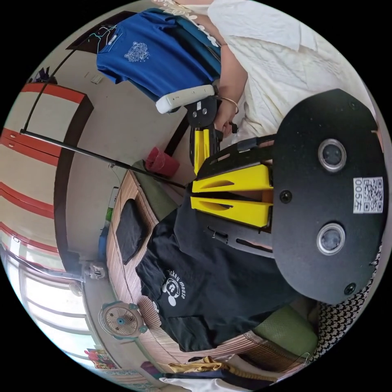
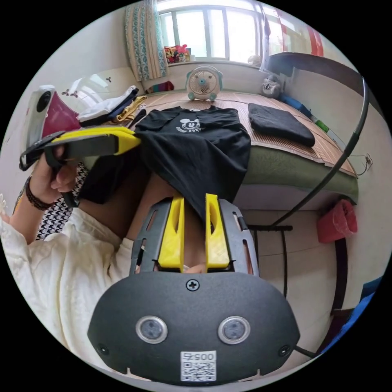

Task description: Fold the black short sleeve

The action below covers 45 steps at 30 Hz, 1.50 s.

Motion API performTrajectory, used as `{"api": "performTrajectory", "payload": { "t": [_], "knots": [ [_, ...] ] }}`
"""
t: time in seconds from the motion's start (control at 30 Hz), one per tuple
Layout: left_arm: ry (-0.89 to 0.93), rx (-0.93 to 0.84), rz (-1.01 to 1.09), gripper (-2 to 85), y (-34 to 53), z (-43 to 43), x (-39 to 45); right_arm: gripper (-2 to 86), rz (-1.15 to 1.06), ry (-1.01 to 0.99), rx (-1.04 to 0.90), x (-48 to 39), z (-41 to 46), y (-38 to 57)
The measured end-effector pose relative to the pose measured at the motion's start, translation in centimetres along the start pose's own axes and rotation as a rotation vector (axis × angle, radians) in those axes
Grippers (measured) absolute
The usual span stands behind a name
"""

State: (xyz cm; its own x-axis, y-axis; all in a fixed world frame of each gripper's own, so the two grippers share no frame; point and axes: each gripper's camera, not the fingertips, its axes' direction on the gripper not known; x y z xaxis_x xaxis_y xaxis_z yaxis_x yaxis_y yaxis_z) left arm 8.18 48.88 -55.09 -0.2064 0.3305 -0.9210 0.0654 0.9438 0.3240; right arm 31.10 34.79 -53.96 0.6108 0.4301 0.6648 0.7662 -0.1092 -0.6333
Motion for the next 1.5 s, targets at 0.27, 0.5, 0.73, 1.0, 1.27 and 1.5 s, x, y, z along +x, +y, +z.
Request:
{"api": "performTrajectory", "payload": {
  "t": [0.27,0.5,0.73,1.0,1.27,1.5],
  "knots": [
    [0.000,0.053,-0.038,2.4,0.2,-2.7,-2.1,5.4,0.049,0.077,-0.051,0.6,1.5,1.4],
    [0.027,0.043,-0.035,2.9,0.1,-3.0,-3.1,-0.8,0.063,0.137,-0.079,0.3,1.8,2.7],
    [0.042,-0.022,-0.085,4.7,1.1,-2.4,-3.6,-1.5,0.123,0.273,0.017,1.6,-1.1,1.2],
    [-0.181,-0.169,-0.107,5.8,5.8,-5.8,-6.1,-1.6,0.101,0.311,0.139,2.3,-4.3,-2.7],
    [-0.261,-0.322,-0.176,7.8,10.8,-8.0,-6.2,-1.6,0.111,0.312,0.178,1.5,-3.8,-5.3],
    [-0.275,-0.348,-0.195,8.1,11.8,-7.8,-5.9,-1.5,0.112,0.304,0.182,1.1,-3.4,-6.5]
  ]
}}
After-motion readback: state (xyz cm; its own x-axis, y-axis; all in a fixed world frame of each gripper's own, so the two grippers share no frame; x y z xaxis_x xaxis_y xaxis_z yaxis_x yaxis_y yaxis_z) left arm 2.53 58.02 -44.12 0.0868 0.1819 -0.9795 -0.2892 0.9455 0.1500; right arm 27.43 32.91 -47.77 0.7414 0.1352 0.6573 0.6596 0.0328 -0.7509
